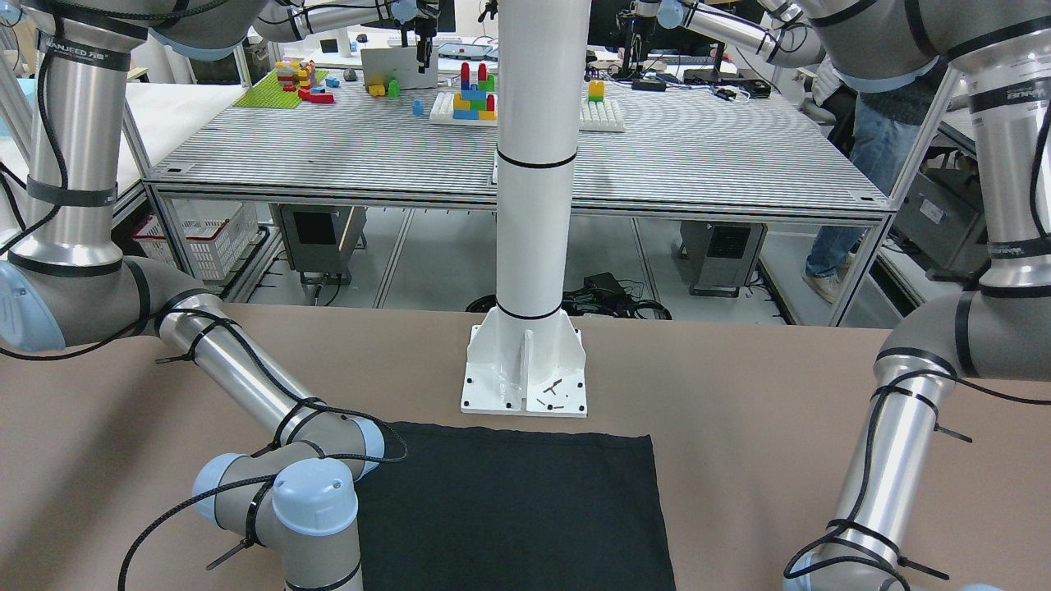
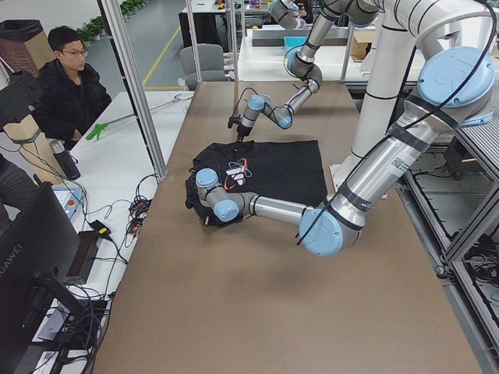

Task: Fold clothes
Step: 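Bring the left gripper to the shirt's other shoulder while the right gripper holds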

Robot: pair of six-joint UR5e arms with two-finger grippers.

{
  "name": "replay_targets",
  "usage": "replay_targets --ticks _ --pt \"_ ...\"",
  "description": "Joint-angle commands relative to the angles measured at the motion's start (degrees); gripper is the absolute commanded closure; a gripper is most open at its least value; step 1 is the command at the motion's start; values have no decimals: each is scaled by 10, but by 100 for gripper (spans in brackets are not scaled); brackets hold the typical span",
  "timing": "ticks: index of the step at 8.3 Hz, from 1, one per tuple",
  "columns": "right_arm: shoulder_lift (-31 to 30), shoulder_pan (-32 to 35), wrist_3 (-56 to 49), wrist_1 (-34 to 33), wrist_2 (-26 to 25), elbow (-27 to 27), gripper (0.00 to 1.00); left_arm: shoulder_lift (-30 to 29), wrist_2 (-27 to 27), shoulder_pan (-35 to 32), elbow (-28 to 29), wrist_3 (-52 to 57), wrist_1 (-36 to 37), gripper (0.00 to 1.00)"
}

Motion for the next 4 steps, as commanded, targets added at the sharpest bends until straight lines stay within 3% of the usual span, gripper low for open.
replay_targets --ticks 1,4 --pt "0 0 -1 0 -1 3 5 5 -22 0 -77 -92 5 100" --pt "-8 0 -9 0 0 2 5 -49 20 51 -75 -191 12 100"
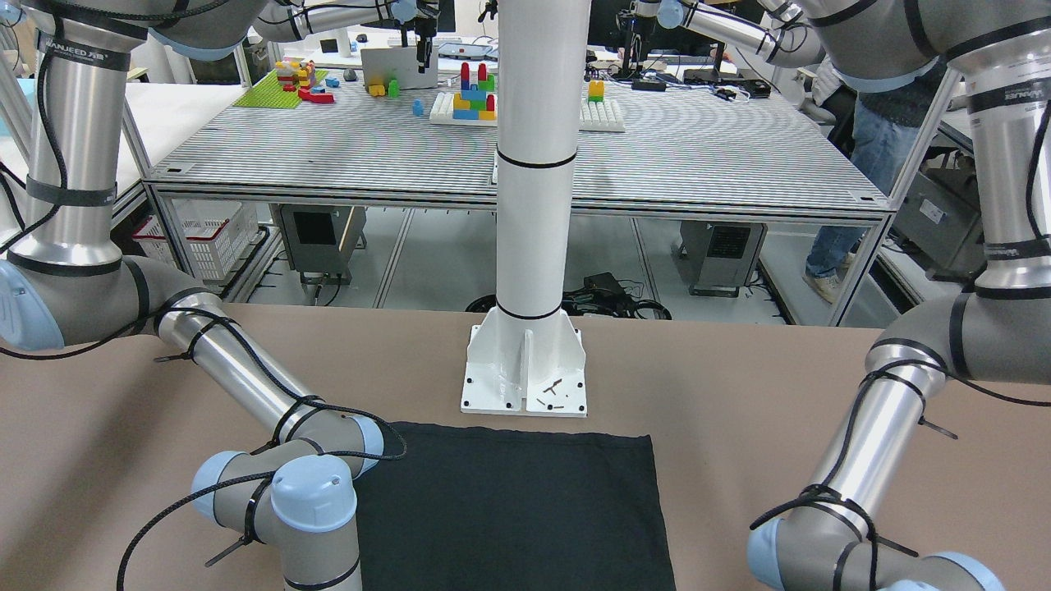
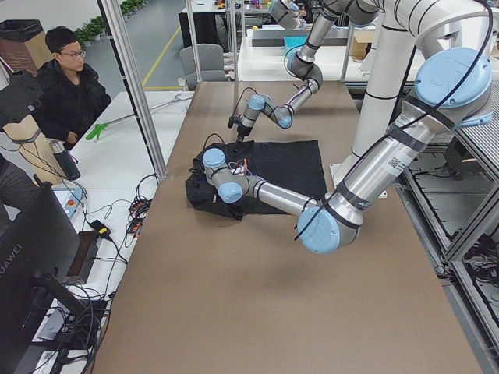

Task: Fold clothes
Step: 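Sweep both grippers along the shirt toward its hem, smoothing it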

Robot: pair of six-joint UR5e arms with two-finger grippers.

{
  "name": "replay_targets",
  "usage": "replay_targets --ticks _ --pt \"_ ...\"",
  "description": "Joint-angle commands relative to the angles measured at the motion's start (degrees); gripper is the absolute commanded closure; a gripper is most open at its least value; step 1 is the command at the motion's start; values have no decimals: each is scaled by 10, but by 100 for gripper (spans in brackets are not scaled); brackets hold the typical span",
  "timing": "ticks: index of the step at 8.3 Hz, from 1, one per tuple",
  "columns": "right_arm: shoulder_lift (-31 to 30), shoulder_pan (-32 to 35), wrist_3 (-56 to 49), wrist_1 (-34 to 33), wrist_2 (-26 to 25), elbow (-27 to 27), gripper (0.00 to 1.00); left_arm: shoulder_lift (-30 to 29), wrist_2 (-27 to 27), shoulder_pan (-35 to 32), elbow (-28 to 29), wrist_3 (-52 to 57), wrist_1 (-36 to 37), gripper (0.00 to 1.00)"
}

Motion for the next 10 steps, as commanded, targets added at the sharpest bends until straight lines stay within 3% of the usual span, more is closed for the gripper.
replay_targets --ticks 1,2,6,8,9,10 --pt "-5 0 -2 1 1 0 5 -66 34 31 24 -69 26 100" --pt "-7 0 -2 1 1 1 5 -98 52 39 53 -80 37 100" --pt "-11 0 -1 3 1 2 5 -103 112 60 69 -84 33 99" --pt "-14 -1 5 2 1 11 5 -104 127 79 55 -162 30 6" --pt "-21 -14 6 -3 1 38 5 -88 176 94 1 -178 32 6" --pt "-35 -30 6 -5 0 55 5 -35 196 123 -74 -198 36 6"
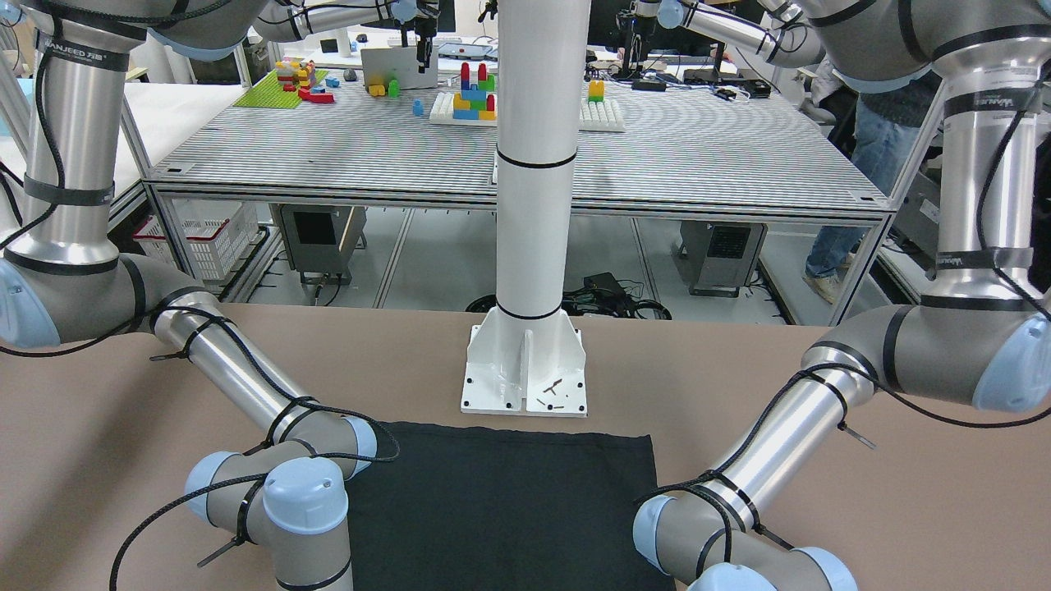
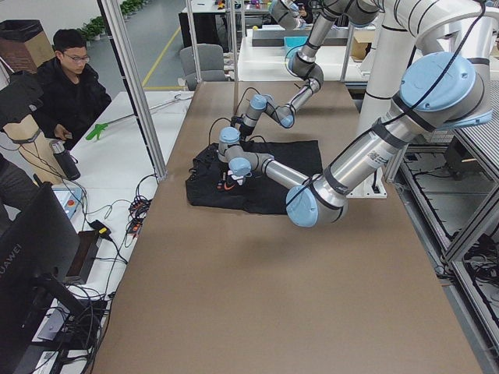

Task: Fold clothes
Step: 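Sweep both grippers along the shirt toward its hem, smoothing it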

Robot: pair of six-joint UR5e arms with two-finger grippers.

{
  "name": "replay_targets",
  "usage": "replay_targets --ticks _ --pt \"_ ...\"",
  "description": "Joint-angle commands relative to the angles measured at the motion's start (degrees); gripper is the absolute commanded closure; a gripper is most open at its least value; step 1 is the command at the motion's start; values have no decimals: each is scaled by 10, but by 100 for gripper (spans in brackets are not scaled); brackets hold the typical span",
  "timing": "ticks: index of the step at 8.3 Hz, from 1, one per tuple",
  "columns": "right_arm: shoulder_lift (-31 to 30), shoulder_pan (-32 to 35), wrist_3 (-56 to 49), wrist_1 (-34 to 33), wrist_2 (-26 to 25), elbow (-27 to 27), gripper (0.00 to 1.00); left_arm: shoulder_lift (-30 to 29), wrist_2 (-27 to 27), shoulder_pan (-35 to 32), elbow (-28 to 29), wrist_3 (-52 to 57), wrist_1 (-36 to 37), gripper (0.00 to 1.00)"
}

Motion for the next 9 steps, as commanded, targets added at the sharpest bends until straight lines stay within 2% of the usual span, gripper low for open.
replay_targets --ticks 1,2,3,4,5,6,7,9 --pt "-24 -26 14 -9 -1 47 5 119 68 52 -175 -81 6 6" --pt "-39 -43 61 -33 -3 78 5 179 100 84 -254 -115 14 6" --pt "-70 -63 101 -64 -6 131 6 228 136 121 -332 -139 33 6" --pt "-121 -86 132 -95 -12 211 6 257 139 140 -400 -185 79 6" --pt "-165 -124 177 -127 -45 276 7 268 152 164 -455 -235 132 6" --pt "-211 -180 238 -131 -99 318 8 292 184 202 -495 -270 148 6" --pt "-256 -208 266 -131 -114 349 8 321 203 245 -538 -316 149 9" --pt "-335 -273 365 -129 -130 386 13 341 202 260 -546 -336 149 9"
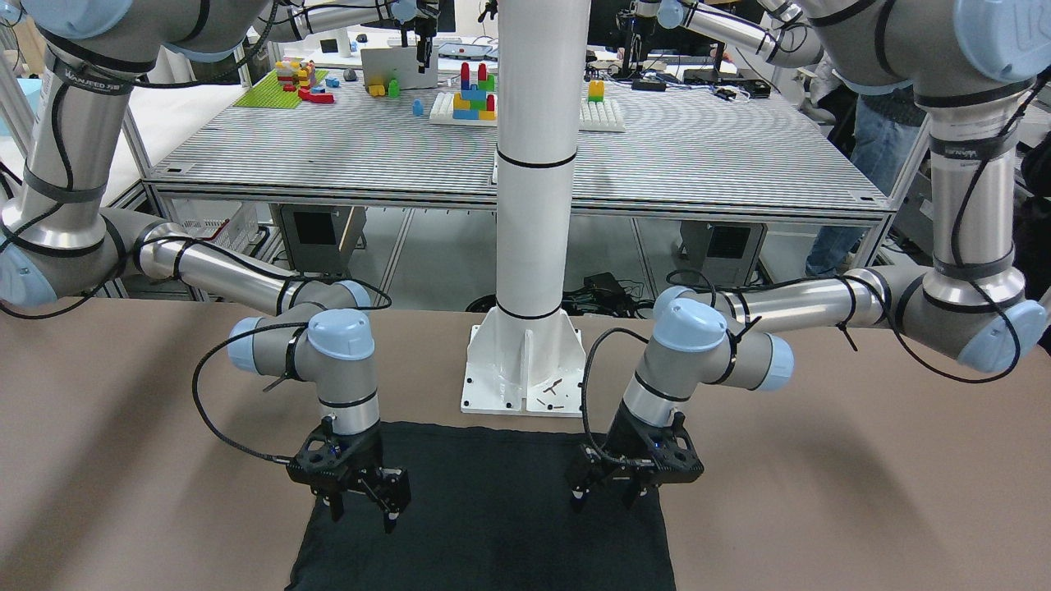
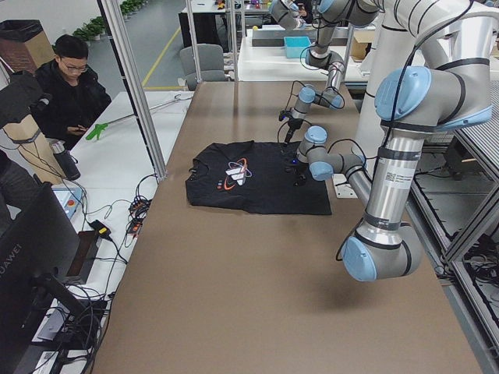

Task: Fold clothes
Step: 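Sweep both grippers along the shirt toward its hem, smoothing it, then position both grippers at the hem corners nearest the robot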

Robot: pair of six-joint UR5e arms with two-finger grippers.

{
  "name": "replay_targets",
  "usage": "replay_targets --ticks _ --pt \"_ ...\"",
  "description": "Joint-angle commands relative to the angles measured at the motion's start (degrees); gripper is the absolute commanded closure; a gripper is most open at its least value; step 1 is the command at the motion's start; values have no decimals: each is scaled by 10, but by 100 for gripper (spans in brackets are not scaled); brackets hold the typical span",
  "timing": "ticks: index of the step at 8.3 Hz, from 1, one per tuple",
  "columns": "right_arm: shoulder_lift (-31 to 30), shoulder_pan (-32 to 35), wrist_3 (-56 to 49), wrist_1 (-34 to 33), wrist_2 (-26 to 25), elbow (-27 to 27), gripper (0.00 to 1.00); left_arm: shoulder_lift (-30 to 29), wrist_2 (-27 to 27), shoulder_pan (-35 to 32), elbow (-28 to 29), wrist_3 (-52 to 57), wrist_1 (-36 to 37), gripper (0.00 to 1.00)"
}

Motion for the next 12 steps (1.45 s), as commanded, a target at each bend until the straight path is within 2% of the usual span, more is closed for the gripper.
replay_targets --ticks 1,2,3,4,5,7,10,11,12 --pt "-112 -115 151 7 -43 68 18 26 7 26 -20 -27 4 9" --pt "-143 -171 177 7 -77 82 23 27 13 31 -20 -27 6 8" --pt "-148 -217 197 6 -115 83 25 38 45 42 -20 -27 7 8" --pt "-149 -229 198 2 -120 83 26 45 52 43 -21 -27 7 8" --pt "-151 -238 199 -3 -123 82 27 48 52 44 -21 -27 7 8" --pt "-153 -243 199 -15 -127 83 37 49 53 47 -21 -28 7 8" --pt "-155 -235 195 -17 -131 83 44 57 54 48 -21 -31 7 8" --pt "-156 -234 192 -22 -137 83 48 57 54 48 -21 -31 7 8" --pt "-154 -234 192 -42 -138 85 58 57 54 48 -21 -31 7 9"
